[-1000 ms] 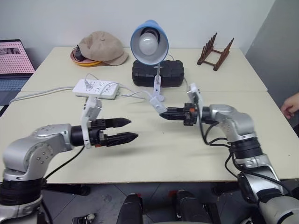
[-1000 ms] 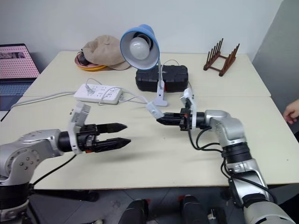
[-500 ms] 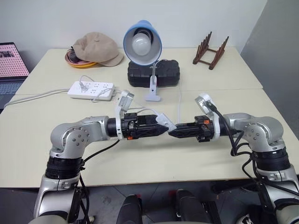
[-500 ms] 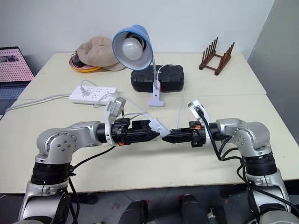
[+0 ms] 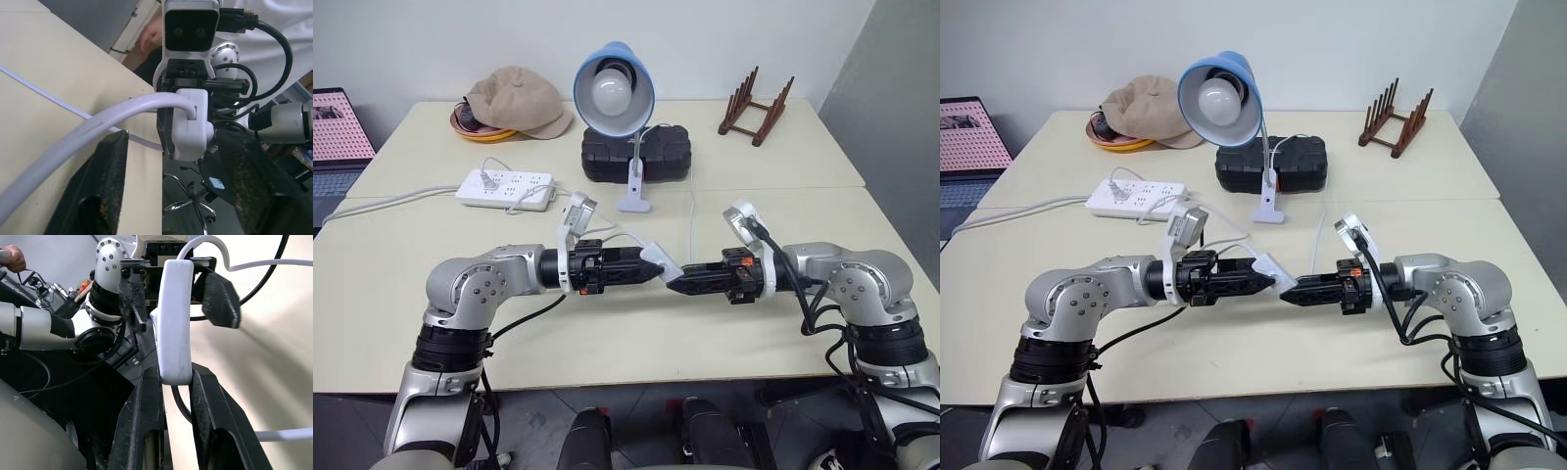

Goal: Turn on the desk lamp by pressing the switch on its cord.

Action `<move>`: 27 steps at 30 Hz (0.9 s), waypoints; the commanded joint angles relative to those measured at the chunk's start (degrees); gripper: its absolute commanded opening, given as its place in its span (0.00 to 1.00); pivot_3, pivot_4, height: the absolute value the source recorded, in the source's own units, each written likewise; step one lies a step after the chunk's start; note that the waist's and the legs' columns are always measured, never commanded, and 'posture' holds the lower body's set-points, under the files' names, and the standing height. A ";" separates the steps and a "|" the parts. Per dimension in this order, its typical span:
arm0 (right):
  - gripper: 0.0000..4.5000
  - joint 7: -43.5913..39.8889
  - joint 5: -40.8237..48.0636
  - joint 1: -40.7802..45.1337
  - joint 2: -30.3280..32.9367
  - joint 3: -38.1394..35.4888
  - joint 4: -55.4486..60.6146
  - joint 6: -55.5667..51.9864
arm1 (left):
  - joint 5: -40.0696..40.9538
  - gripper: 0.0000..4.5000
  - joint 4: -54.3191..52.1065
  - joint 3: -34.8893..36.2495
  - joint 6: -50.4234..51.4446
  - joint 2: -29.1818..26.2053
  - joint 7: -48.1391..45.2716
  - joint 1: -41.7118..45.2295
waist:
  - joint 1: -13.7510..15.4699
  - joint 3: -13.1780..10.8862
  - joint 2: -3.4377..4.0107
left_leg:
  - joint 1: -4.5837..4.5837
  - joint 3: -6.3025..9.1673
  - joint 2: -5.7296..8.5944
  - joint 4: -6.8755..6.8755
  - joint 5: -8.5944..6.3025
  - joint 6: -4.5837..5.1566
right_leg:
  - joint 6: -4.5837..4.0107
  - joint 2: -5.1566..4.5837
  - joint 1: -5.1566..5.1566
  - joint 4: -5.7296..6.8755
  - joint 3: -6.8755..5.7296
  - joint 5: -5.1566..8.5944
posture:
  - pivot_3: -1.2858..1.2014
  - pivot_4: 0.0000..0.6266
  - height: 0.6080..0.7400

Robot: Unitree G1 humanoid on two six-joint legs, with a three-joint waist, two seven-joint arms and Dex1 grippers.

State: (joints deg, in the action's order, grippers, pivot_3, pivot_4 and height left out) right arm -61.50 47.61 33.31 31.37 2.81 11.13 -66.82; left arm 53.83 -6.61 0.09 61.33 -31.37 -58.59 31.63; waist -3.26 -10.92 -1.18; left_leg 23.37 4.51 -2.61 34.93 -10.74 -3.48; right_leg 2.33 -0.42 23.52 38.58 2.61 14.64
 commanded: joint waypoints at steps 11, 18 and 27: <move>0.08 -0.73 1.14 0.07 1.08 -0.06 0.04 2.07 | 2.05 0.12 -1.54 1.74 0.64 -0.72 -1.40 1.40 | 0.00 0.00 0.00 | 0.02 0.00 0.00 0.00 0.00 0.00 | -0.01 0.00 0.02 -0.01 0.00 0.01 | 0.52 0.24 1.00; 0.08 -0.04 -0.56 0.91 0.68 0.83 -1.62 5.01 | -0.30 0.19 -1.86 0.66 -1.68 -0.56 -0.70 0.87 | 0.00 -0.01 -0.01 | 0.02 0.00 0.00 -0.01 0.00 0.00 | -0.01 0.00 0.03 -0.02 0.00 0.01 | 0.52 0.24 1.00; 0.08 2.32 -7.12 4.66 -1.80 3.06 -7.90 12.31 | -7.72 0.60 -3.09 0.22 -8.63 -5.77 -2.36 -1.05 | -0.10 -0.01 -0.01 | 0.06 0.00 -0.02 -0.04 0.00 0.00 | -0.01 0.01 0.11 -0.02 0.00 0.01 | 0.52 0.24 1.00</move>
State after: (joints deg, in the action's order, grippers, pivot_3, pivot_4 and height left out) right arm -59.85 43.29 36.48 30.06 5.01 4.59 -58.35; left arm 48.49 -7.33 -0.21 56.36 -35.22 -59.72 30.94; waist -3.36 -10.93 -1.19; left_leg 23.43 4.50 -2.63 34.88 -10.75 -3.49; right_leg 2.32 -0.41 23.65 38.57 2.61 14.65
